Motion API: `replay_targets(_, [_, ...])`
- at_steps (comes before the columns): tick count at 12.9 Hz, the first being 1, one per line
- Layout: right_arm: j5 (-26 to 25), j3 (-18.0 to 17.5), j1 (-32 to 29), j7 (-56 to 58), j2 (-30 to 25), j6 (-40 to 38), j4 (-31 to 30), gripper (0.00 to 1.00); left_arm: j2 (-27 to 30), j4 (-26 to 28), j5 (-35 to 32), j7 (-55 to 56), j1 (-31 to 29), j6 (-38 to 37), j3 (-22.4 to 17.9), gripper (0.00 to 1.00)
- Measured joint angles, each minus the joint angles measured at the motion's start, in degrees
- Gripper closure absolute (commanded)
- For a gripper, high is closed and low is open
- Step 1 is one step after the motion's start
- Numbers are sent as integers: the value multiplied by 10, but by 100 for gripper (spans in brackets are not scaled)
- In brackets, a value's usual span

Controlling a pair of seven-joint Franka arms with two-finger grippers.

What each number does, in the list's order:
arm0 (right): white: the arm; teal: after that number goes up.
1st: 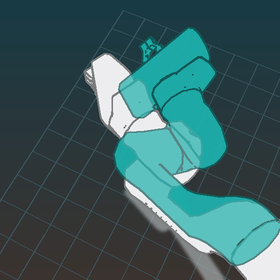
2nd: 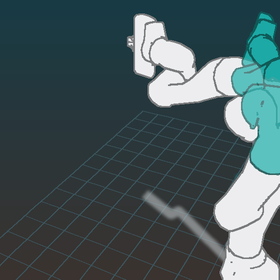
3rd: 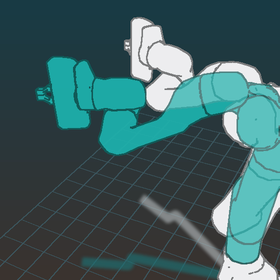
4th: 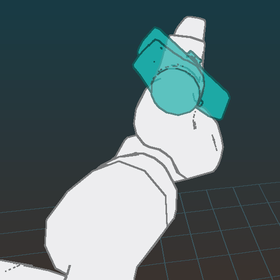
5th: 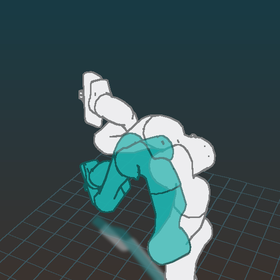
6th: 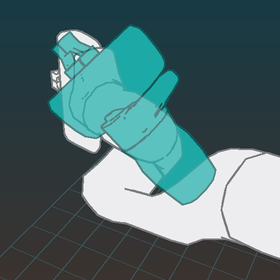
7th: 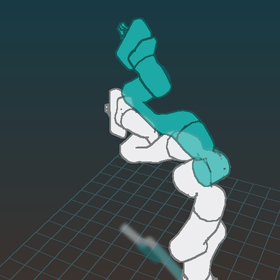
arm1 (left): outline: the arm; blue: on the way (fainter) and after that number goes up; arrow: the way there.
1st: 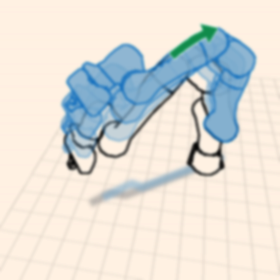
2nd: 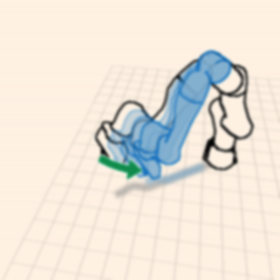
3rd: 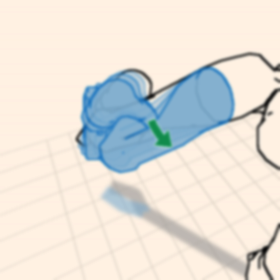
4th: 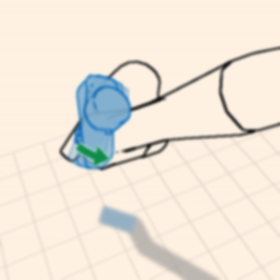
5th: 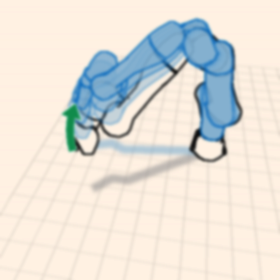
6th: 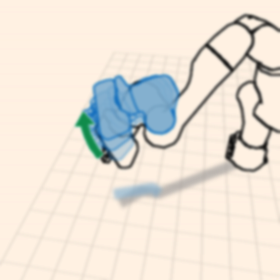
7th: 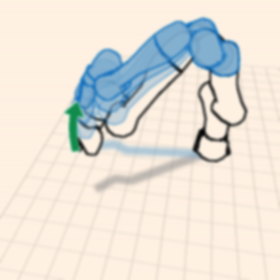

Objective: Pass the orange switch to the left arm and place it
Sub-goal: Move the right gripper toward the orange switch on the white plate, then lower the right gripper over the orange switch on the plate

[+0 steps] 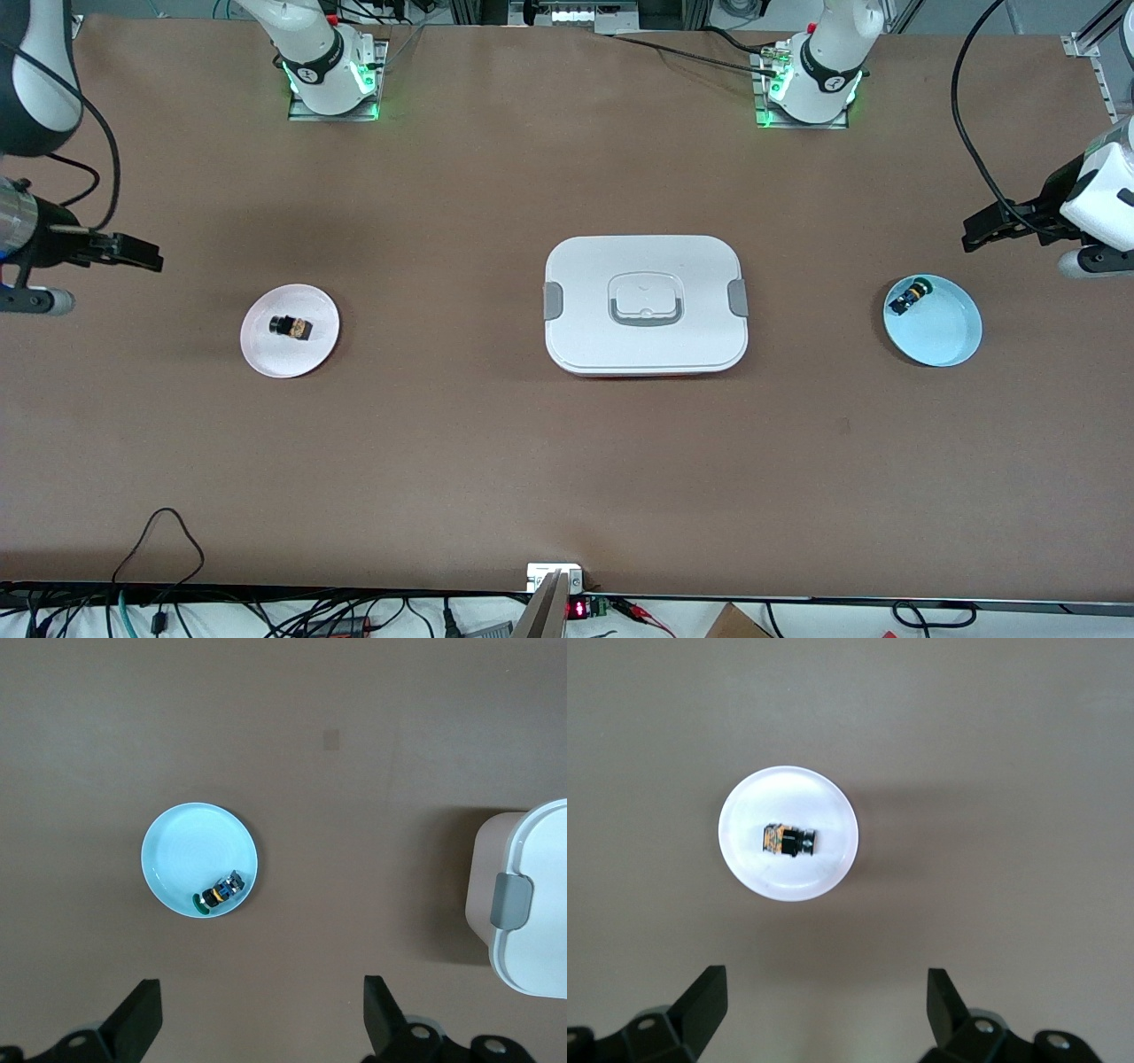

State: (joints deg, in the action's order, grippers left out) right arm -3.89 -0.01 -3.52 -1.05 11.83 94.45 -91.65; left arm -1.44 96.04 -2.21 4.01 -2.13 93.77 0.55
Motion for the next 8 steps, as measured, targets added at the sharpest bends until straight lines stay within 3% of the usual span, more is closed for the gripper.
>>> replay_targets(4, [0,0,6,-40,47,35,-7,0,-5,0,0,0,0,3,0,0])
replay_targets(8, [0,0,17,-58,61,150,-78,0,-8,0,0,0,0,4,0,0])
